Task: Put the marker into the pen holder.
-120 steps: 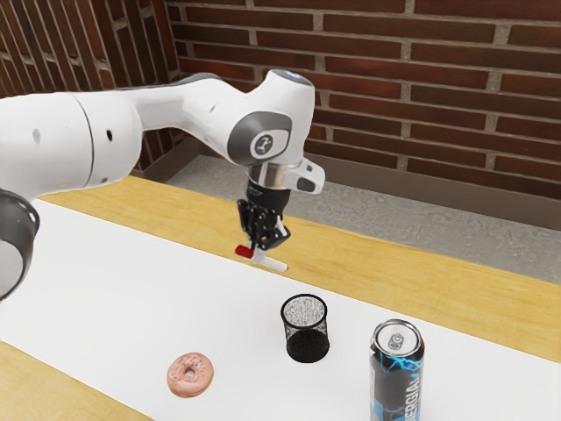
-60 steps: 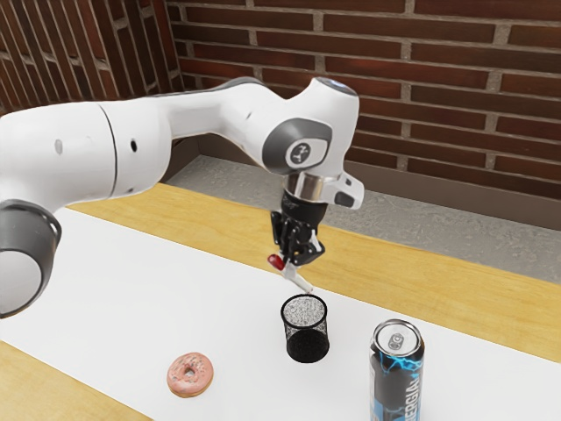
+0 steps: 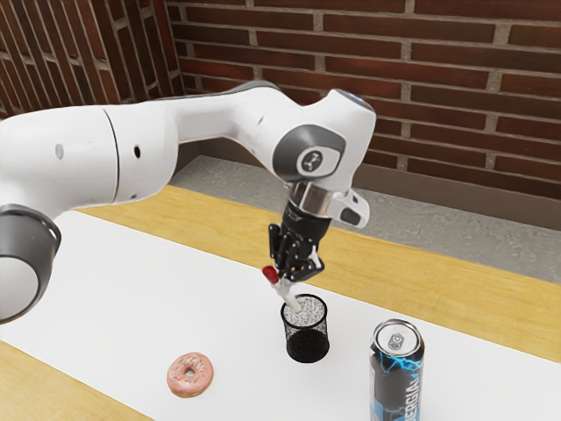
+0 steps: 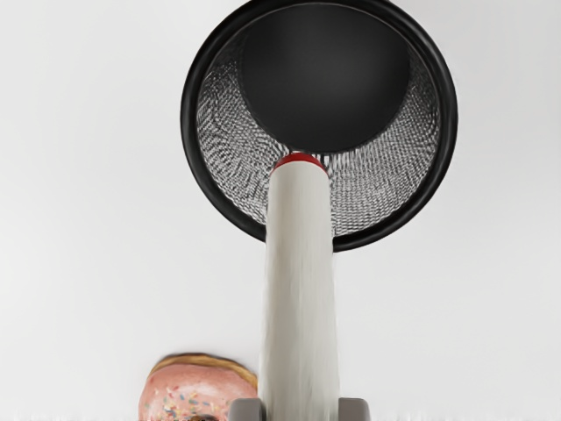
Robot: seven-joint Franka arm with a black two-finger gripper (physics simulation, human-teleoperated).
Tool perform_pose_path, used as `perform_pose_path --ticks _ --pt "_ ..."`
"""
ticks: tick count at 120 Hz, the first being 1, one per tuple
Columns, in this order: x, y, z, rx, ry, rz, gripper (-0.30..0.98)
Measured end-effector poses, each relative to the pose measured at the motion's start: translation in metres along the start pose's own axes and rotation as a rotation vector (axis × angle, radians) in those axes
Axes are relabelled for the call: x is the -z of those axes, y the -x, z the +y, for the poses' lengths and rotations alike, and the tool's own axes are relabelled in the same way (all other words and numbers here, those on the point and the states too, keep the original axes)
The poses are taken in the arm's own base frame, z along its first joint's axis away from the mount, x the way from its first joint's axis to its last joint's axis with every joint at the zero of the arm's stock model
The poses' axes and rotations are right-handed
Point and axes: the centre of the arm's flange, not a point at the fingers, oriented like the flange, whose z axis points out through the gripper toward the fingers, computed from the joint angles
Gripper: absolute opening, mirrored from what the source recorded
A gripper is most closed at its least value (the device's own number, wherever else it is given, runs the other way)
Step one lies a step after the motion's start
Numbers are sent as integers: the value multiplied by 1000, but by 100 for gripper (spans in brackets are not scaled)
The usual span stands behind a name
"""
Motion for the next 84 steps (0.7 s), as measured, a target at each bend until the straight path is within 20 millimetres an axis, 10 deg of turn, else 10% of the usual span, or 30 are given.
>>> perform_pose_path --ticks 16,50,58,70,84 --pt "-1 0 1 9 1 -9 -10" --pt "-3 2 2 25 15 -20 44" --pt "22 20 -9 42 17 24 50" --pt "130 162 -111 227 49 266 57" --pt "119 285 -286 578 152 349 62"
